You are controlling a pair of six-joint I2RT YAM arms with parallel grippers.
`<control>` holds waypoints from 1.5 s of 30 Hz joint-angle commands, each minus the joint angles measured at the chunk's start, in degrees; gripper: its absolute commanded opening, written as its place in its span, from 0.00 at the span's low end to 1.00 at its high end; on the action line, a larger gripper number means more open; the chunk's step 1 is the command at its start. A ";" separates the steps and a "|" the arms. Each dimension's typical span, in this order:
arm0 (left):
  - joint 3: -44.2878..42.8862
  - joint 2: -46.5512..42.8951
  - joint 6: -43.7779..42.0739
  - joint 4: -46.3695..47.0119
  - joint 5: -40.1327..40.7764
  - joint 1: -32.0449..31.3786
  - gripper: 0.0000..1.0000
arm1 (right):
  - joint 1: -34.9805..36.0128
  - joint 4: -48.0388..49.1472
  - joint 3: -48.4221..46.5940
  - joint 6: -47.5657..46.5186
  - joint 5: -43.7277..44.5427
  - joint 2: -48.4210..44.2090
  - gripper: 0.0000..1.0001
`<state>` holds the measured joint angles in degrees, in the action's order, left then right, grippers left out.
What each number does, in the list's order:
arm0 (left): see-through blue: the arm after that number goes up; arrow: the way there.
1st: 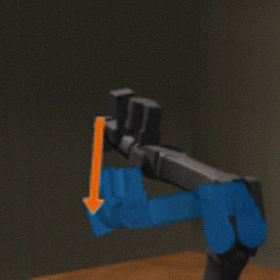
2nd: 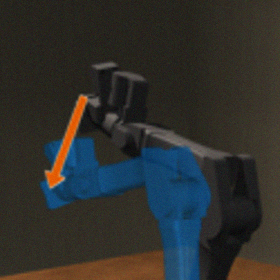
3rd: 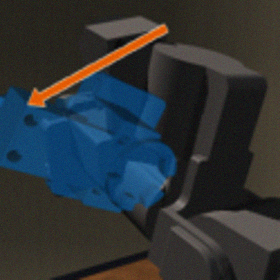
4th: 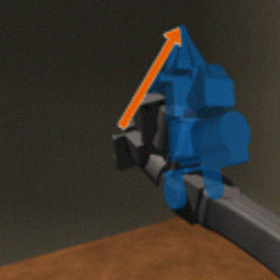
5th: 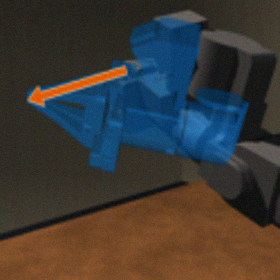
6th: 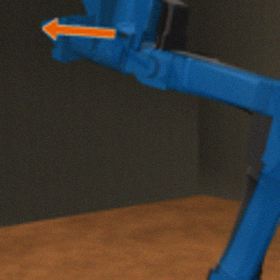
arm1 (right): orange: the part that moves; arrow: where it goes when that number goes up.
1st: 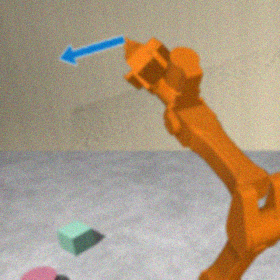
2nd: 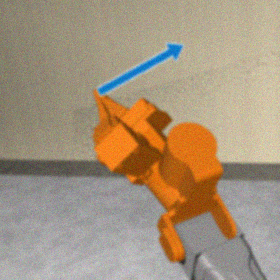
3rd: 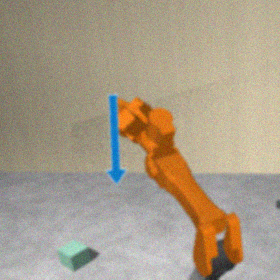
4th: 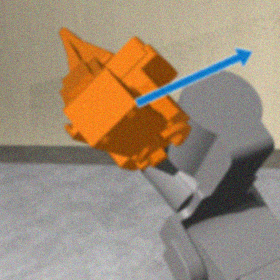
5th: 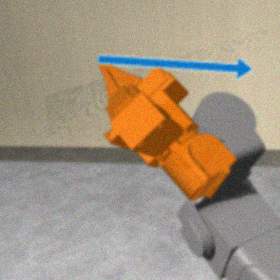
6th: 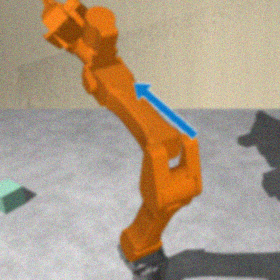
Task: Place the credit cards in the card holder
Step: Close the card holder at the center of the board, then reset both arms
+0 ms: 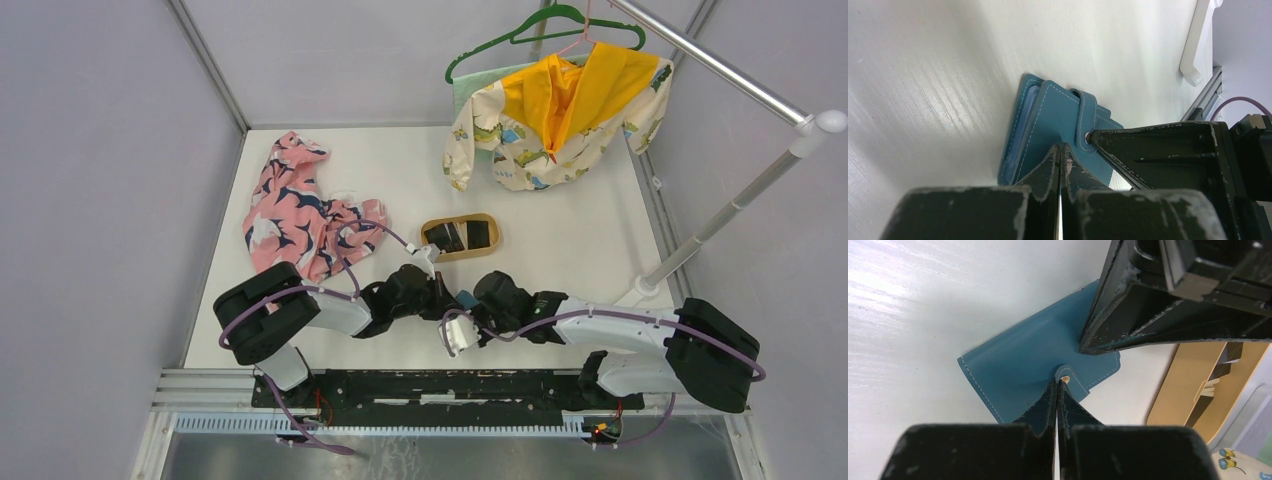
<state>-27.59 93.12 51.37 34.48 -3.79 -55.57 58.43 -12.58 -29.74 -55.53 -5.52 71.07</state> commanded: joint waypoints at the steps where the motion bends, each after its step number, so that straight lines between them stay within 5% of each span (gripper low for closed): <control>1: -0.74 0.56 0.09 -1.84 -0.27 0.05 0.02 | 2.30 -5.14 1.70 -0.49 -0.65 0.97 0.00; 18: -1.15 0.00 0.13 -1.74 -0.91 0.07 0.02 | 2.24 -8.55 -5.73 1.98 -0.31 5.93 0.00; 23: -2.78 -2.96 -1.26 -4.75 -0.70 0.08 0.06 | -5.27 -12.76 -10.97 2.94 -8.84 2.30 0.41; 29: -4.95 -13.28 -5.25 -14.22 5.31 0.15 0.38 | -16.95 -14.86 -12.65 2.22 -19.72 -5.61 0.79; 33: -6.04 -22.18 -9.36 -21.15 9.87 0.15 0.52 | -25.37 -6.91 -11.17 8.80 -15.67 -13.91 0.98; 36: -5.91 -31.00 -12.38 -26.18 14.83 0.19 0.67 | -31.93 2.81 -10.41 20.37 -6.44 -19.64 0.98; 39: -6.72 -42.03 -15.19 -32.64 19.68 0.17 0.96 | -32.19 4.00 -14.65 29.94 10.77 -19.85 0.98; 45: -16.79 -54.71 -19.30 -50.57 28.57 0.16 1.00 | -32.18 -5.85 -26.05 30.76 0.65 -21.47 0.98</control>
<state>-36.36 43.48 38.37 -3.27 15.75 -55.57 26.13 -16.29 -48.12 -30.74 -3.49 51.77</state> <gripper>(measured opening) 0.993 0.979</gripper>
